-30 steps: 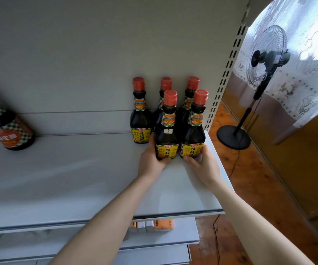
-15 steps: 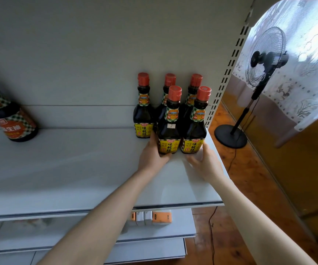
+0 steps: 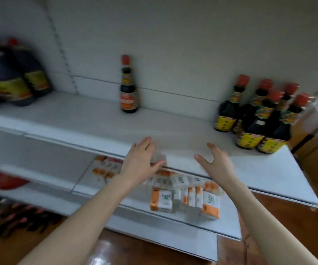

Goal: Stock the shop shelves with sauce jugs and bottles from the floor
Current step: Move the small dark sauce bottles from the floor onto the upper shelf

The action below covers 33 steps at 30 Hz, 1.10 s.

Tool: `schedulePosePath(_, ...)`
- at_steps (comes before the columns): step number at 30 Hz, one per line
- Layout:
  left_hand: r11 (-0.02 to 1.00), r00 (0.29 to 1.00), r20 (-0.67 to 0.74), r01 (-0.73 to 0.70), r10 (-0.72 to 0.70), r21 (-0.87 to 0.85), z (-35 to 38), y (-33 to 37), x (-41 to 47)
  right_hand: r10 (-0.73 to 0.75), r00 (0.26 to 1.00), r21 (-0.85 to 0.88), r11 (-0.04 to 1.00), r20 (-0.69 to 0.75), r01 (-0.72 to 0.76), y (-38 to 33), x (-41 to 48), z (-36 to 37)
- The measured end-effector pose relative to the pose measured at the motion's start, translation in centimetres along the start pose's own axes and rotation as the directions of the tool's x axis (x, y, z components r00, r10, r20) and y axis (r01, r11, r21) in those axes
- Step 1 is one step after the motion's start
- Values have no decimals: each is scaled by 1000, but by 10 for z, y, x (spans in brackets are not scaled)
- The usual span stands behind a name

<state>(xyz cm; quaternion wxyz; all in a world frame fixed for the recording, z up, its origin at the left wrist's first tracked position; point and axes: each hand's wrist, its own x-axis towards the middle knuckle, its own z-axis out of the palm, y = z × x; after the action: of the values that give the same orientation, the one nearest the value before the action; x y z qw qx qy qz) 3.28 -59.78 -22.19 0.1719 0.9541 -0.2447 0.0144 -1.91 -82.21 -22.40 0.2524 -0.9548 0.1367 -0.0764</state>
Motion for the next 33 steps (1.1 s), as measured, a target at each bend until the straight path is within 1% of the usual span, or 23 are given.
schedulePosePath(2,998,997,-48,59,-58,20,-18,-49,-44,-82,995,34,996,61,80,-52,-11,29)
schedulePosePath(4,983,984,-29,177,-176,38,-39,-99,-93,-178,978,50,984,107,173,-105,-23,60)
schedulePosePath(5,973,975,-17,223,-222,64,-49,-120,-117,-230,965,57,973,128,224,-132,-29,75)
schedulePosePath(7,944,947,-70,319,-314,82,-65,-158,-161,-317,931,96,948,183,304,-183,-42,102)
schedulePosePath(10,875,876,-173,472,-451,107,-81,-206,-224,-446,864,160,894,234,418,-249,-58,142)
schedulePosePath(12,812,814,-181,574,-552,104,-85,-234,-259,-497,818,178,868,289,464,-287,-66,170)
schedulePosePath(14,748,747,-195,658,-635,86,-88,-264,-294,-565,754,191,824,335,533,-326,-74,202)
schedulePosePath(16,704,704,-191,705,-684,81,-89,-284,-314,-586,722,197,808,367,555,-350,-78,223)
schedulePosePath(20,572,574,-180,817,-799,66,-95,-342,-352,-642,616,268,759,456,593,-412,-82,287)
schedulePosePath(24,488,485,-175,872,-857,25,-96,-413,-368,-655,547,294,740,521,605,-468,-67,356)
schedulePosePath(26,458,454,-144,889,-879,11,-100,-454,-367,-640,533,288,748,553,598,-496,-53,387)
schedulePosePath(29,432,433,-51,902,-900,18,-108,-511,-362,-610,527,268,766,592,585,-535,-32,424)
schedulePosePath(33,402,403,19,915,-915,-10,-115,-575,-353,-591,518,243,770,619,590,-584,-11,466)
